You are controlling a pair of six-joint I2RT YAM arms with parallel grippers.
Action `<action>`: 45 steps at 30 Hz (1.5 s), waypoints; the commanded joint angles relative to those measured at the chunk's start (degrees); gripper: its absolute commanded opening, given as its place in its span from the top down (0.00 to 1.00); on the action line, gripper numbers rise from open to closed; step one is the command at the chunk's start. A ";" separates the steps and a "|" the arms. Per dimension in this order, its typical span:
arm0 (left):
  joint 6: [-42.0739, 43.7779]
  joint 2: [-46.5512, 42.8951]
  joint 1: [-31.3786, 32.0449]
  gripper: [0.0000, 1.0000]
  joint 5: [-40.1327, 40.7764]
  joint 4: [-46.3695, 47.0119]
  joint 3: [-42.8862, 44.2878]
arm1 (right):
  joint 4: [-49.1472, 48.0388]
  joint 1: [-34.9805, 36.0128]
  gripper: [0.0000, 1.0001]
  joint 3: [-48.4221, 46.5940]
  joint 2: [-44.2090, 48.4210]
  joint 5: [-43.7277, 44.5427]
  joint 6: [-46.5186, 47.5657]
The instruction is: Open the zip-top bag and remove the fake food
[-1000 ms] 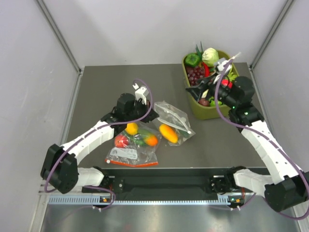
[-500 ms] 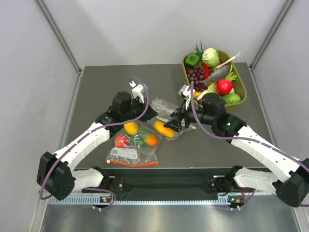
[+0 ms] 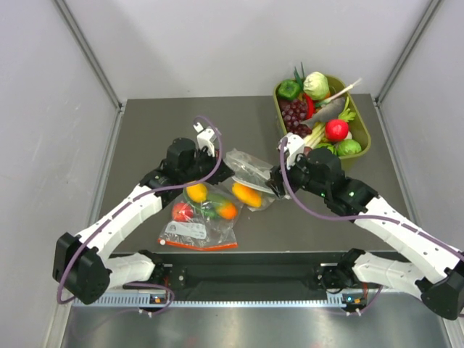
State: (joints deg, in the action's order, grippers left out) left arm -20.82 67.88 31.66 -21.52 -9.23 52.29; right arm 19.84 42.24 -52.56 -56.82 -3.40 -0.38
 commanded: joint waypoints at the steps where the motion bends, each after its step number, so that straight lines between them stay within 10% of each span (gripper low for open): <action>1: 1.04 -1.61 0.16 1.00 0.16 0.09 2.38 | 2.57 0.74 0.30 -0.71 -0.66 2.78 3.11; 16: 1.39 -2.49 0.16 1.00 -0.54 -0.61 2.29 | -0.85 0.74 0.35 0.52 -6.63 5.24 3.81; 32: 7.80 -1.52 0.16 1.00 -1.51 -7.80 2.99 | -4.45 0.57 1.00 -3.34 -6.38 14.89 -3.21; 45: 13.52 -1.96 0.16 1.00 -1.07 -20.64 6.07 | -13.07 -10.42 1.00 1.23 -3.47 14.30 -15.00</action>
State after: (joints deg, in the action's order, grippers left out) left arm -10.61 67.09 32.21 -23.59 -23.24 56.51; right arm 10.76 33.74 -50.85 -61.01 8.73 -13.80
